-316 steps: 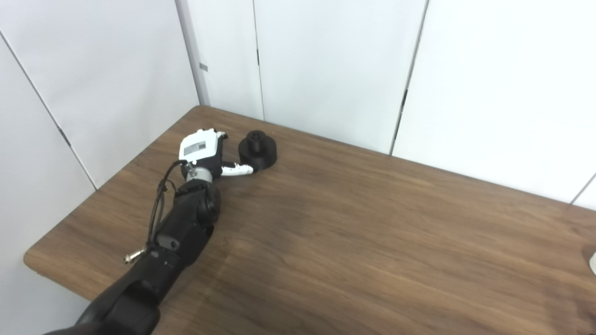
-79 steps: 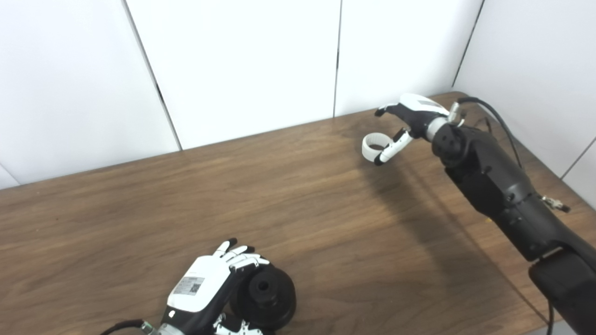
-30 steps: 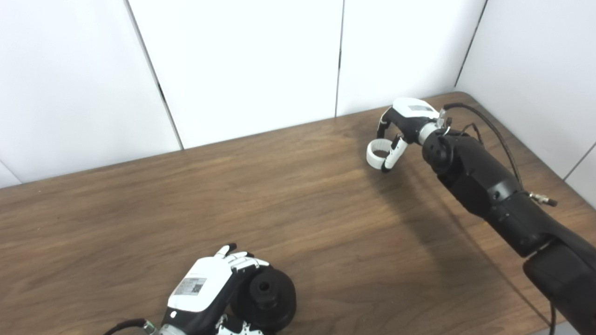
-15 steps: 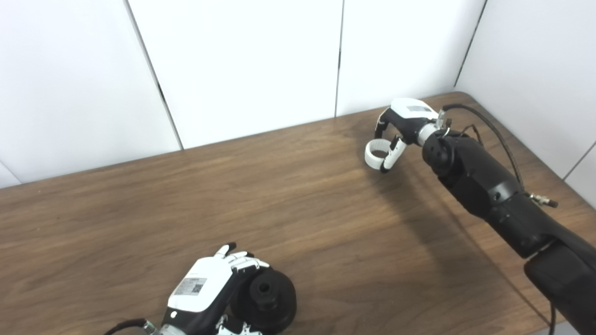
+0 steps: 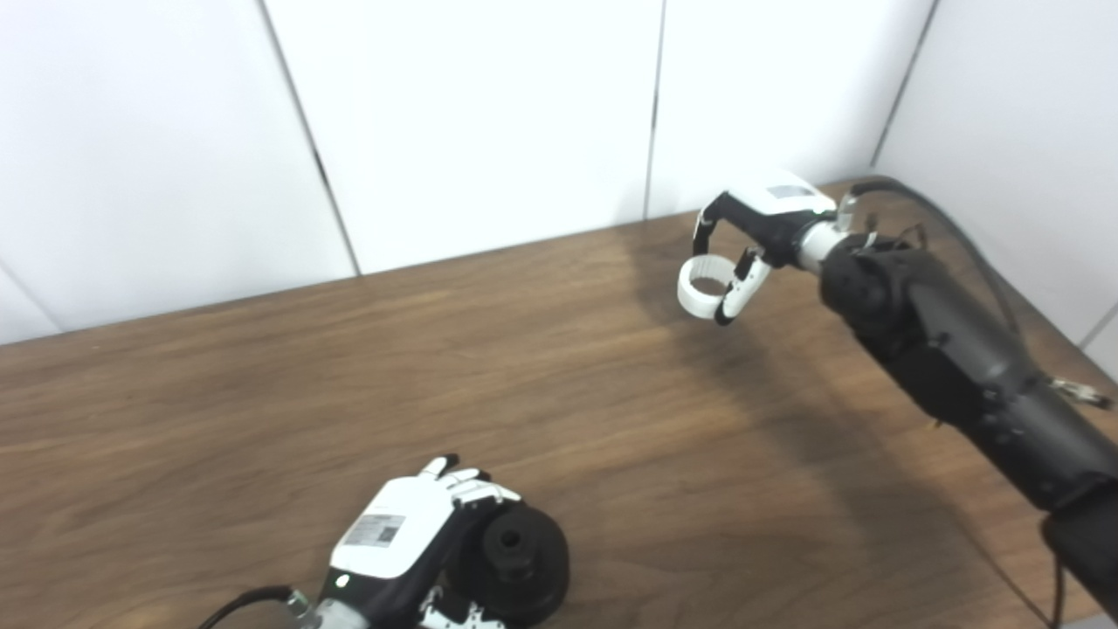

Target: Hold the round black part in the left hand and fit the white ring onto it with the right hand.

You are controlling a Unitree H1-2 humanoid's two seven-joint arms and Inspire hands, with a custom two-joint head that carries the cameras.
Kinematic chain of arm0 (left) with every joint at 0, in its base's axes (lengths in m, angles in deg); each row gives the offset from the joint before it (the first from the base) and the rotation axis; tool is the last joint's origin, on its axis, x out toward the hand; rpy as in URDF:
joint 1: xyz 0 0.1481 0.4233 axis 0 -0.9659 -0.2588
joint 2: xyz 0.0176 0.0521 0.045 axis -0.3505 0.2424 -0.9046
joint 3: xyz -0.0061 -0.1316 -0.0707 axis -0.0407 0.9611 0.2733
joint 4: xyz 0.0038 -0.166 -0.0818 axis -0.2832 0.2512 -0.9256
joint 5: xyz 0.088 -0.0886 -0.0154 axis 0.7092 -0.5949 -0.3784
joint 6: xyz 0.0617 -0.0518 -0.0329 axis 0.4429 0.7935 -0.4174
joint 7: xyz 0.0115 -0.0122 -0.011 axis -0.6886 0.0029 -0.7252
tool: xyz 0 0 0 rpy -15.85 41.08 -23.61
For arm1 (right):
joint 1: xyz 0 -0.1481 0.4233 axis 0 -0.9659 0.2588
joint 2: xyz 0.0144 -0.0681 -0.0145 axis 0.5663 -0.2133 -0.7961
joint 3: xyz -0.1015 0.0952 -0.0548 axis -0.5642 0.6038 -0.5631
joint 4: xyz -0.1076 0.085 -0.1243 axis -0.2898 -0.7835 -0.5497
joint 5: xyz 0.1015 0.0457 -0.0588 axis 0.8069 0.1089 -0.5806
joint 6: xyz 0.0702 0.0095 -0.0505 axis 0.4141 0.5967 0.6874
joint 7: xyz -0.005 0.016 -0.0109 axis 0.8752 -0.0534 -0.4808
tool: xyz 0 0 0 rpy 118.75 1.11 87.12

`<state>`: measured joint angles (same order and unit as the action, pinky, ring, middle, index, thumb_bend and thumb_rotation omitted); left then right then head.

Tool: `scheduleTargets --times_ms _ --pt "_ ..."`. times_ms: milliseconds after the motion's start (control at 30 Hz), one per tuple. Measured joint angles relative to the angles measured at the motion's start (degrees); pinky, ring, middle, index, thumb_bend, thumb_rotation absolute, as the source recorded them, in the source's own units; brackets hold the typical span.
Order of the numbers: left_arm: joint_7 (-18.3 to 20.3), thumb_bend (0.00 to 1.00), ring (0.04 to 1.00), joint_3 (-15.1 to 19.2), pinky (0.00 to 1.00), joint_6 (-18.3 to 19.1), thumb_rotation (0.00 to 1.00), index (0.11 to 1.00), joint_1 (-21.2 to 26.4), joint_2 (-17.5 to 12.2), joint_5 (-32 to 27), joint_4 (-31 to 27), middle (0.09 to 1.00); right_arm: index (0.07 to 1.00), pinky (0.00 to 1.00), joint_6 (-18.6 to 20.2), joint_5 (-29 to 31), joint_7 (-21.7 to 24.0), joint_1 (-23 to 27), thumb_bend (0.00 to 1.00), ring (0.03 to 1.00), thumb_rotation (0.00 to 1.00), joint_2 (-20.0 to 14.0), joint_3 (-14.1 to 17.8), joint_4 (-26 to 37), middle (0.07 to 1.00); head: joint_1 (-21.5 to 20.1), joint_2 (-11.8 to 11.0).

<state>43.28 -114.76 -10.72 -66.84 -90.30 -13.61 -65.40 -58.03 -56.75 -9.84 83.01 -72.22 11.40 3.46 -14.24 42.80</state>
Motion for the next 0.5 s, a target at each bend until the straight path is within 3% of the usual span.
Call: scheduleTargets --times_ms 133,300,500 --pt "0.3 0.53 0.887 -0.15 1.0 0.28 0.06 0.482 0.06 0.31 0.4 -0.08 0.785 0.482 0.96 1.29 0.0 5.79 -0.05 0.53 0.872 0.14 0.09 -0.33 9.71 0.755 1.4 0.88" --pt "1.65 0.52 0.895 -0.43 1.0 1.36 0.06 0.483 0.48 1.03 1.22 -0.31 0.793 0.481 0.9 1.89 -0.56 11.75 -0.19 0.53 0.846 0.14 0.89 -1.82 19.22 0.738 3.69 2.28" --pt "2.64 0.53 0.89 -1.26 1.0 2.22 0.06 0.483 1.07 1.99 2.5 -0.43 0.793 0.48 0.9 2.68 -1.19 18.83 -0.85 0.53 0.837 0.14 4.59 -3.42 29.43 0.728 6.06 4.22"
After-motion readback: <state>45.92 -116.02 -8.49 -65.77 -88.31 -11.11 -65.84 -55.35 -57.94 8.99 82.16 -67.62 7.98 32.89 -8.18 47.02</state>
